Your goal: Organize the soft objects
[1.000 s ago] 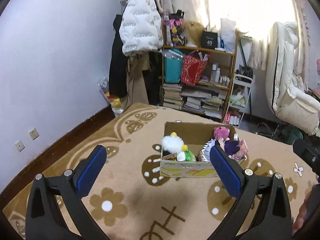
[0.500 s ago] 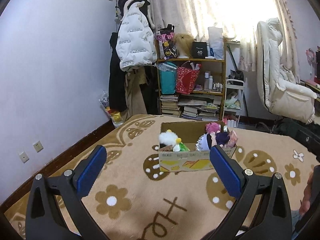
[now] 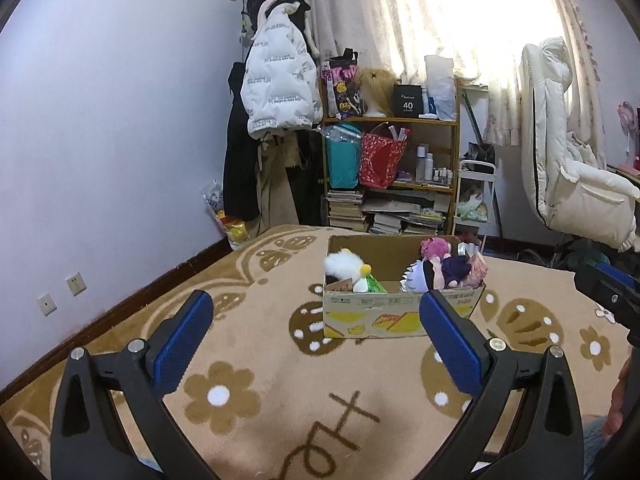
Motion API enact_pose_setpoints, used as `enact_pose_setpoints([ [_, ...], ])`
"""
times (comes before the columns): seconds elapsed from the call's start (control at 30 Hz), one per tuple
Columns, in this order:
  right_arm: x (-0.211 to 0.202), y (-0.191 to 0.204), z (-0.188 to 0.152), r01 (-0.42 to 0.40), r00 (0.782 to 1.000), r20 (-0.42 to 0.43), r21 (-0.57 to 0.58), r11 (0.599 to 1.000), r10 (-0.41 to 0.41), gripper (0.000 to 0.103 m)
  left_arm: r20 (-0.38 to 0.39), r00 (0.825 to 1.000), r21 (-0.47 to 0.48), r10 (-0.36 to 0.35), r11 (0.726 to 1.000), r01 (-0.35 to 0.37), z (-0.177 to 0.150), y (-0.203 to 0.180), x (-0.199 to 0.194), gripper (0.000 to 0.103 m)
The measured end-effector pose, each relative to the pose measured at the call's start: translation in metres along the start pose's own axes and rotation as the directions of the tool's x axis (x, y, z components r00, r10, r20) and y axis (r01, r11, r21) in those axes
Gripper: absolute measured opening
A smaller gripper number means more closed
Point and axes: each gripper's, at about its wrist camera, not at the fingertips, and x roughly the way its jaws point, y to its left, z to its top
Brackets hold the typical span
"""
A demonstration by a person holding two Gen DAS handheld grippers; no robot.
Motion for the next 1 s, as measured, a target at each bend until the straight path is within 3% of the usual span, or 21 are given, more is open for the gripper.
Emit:
enact_pose_setpoints([
  [0.23,0.002,-0.002,-0.004,0.009,1.000,-0.017,0.002,1.000,-0.009,0.103,-0.019,1.000,-0.029,-0.001,1.000,0.000,-0.004,0.005,0.007,0.102],
  [1.0,0.012,0.004,-0.010,0.017,0.997,-0.068,-0.029,0.999,-0.019,0.103,-0.060,0.998,0.003,-0.004,1.000,0.004,-0.010,-0.002,0.016,0.102],
])
